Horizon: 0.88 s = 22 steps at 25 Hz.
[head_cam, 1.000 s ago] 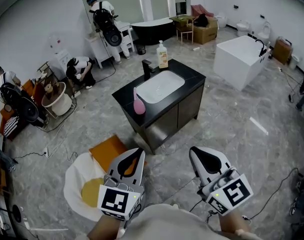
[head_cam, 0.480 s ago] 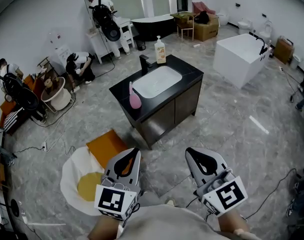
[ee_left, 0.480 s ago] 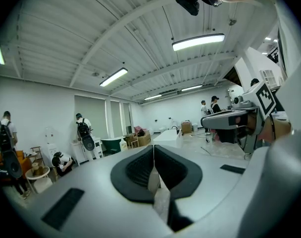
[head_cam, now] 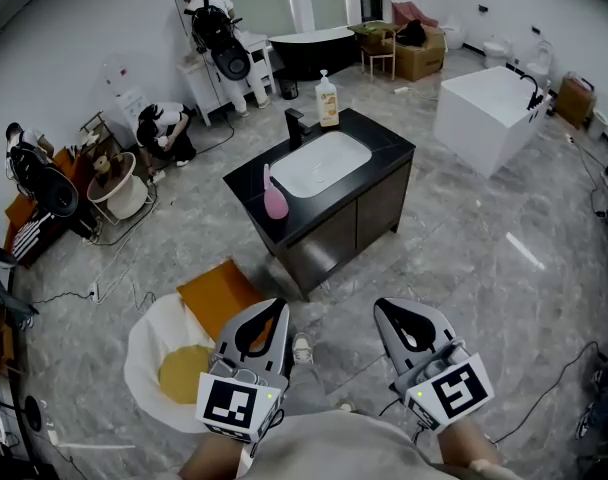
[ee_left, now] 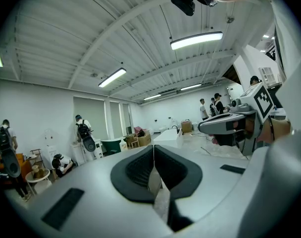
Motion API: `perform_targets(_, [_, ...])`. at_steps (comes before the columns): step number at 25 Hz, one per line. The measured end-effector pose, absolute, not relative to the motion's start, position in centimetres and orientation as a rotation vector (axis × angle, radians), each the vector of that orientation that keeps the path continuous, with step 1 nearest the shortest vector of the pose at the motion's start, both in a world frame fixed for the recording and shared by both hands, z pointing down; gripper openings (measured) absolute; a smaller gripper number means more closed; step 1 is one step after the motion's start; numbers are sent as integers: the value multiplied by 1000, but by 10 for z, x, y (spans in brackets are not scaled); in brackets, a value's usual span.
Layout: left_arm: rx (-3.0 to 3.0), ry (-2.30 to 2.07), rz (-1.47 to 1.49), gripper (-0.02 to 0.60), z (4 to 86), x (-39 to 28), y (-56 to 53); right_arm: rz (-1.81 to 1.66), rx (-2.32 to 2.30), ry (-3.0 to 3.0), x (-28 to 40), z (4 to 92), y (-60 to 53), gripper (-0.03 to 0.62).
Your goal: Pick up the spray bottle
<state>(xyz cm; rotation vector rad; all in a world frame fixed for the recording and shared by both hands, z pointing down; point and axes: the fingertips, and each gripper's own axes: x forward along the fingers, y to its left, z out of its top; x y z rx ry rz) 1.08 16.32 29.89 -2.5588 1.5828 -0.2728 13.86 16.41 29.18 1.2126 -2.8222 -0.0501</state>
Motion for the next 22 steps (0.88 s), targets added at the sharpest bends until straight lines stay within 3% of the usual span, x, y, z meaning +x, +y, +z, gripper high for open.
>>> perform_targets(11, [-2557,1609,-296,21,320,-20,104,7,1150,-2852,106,309,102,29])
perform_targets(20, [-2536,1706,-259,29,327,-70,-5,40,1144,-2809,69,319,9,29])
perform_targets(22, [-2544,1697,-295,120,331,-79,-34,35,1161,-2800,61,317,-16,29])
